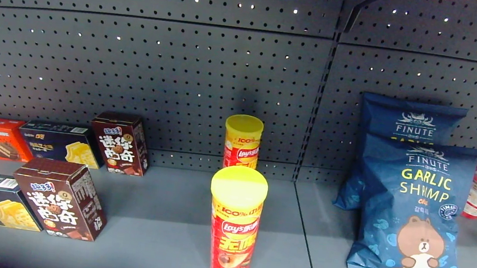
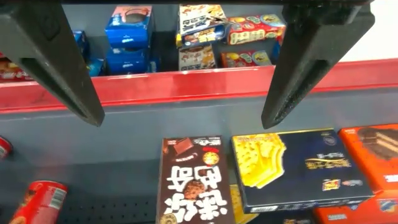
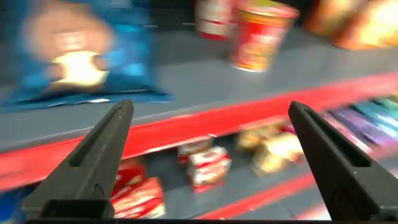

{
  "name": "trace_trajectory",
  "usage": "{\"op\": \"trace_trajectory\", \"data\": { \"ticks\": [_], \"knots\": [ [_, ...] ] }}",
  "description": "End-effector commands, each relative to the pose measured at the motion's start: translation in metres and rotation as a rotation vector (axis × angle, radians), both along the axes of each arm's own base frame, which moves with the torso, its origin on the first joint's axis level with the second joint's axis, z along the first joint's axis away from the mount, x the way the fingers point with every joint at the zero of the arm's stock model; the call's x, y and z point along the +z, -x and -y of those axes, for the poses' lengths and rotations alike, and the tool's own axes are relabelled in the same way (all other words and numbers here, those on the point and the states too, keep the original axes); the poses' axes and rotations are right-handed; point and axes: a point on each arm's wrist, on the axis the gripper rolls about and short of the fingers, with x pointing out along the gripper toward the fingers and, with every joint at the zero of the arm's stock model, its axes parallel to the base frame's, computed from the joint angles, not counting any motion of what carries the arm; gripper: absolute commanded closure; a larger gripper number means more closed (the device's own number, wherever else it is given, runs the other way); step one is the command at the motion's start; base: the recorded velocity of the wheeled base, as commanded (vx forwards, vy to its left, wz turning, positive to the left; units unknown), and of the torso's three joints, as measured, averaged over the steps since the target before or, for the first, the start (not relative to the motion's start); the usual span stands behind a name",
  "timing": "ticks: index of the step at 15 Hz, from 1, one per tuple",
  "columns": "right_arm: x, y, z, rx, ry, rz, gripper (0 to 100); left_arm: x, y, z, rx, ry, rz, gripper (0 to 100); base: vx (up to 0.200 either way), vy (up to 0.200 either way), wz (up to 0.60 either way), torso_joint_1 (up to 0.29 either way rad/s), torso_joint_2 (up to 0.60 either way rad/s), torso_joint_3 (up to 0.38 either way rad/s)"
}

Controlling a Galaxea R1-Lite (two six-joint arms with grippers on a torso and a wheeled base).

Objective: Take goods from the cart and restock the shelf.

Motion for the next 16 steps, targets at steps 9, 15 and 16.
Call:
{"op": "trace_trajectory", "data": {
  "ticks": [9, 15, 16],
  "knots": [
    [0.0001, -0.0014, -0.0053, 0.123, -0.022, 0.023, 0, 0.0000, 0.0000, -0.0004, 0.022, 0.032, 0.001, 0, 0.000, 0.000, 0.00, 0.000, 0.00, 0.000],
    [0.0001, 0.0001, -0.0018, 0.244, -0.097, 0.057, 0, 0.0000, 0.0000, -0.0007, 0.033, 0.034, 0.001, 0, 0.000, 0.000, 0.00, 0.000, 0.00, 0.000],
    [0.0001, -0.0001, -0.0019, 0.248, -0.094, 0.059, 0, 0.0000, 0.0000, -0.0007, 0.036, 0.034, 0.001, 0, 0.000, 0.000, 0.00, 0.000, 0.00, 0.000]
  ]
}}
